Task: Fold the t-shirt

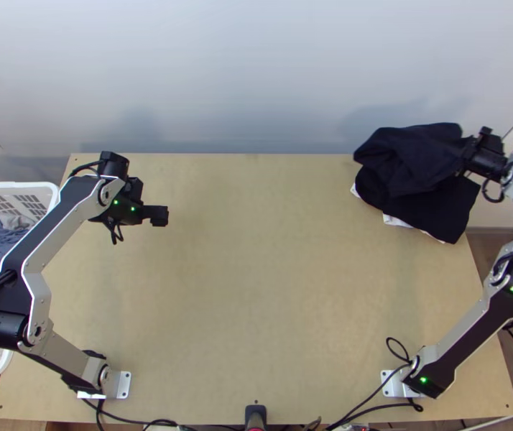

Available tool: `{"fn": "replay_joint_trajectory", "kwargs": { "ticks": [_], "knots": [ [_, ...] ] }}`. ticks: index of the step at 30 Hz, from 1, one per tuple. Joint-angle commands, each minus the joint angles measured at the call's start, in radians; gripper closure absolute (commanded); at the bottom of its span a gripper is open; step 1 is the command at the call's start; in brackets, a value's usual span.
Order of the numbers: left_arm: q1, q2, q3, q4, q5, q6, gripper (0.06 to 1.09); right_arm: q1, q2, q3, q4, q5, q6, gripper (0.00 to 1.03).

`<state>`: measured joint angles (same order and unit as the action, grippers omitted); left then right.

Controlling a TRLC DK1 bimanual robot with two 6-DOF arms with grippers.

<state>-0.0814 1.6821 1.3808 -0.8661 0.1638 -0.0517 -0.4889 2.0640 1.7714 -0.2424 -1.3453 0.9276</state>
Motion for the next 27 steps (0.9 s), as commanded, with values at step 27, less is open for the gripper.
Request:
{"fn": "replay_joint_trajectory", "kwargs": {
  "ticks": [27],
  "knots": [
    [0.002,0.001,-0.016,-0.007,0.000,-0.007,0.10,-0.017,0.031,-0.142,-0.023,0.115,-0.115,1.00]
  ]
}}
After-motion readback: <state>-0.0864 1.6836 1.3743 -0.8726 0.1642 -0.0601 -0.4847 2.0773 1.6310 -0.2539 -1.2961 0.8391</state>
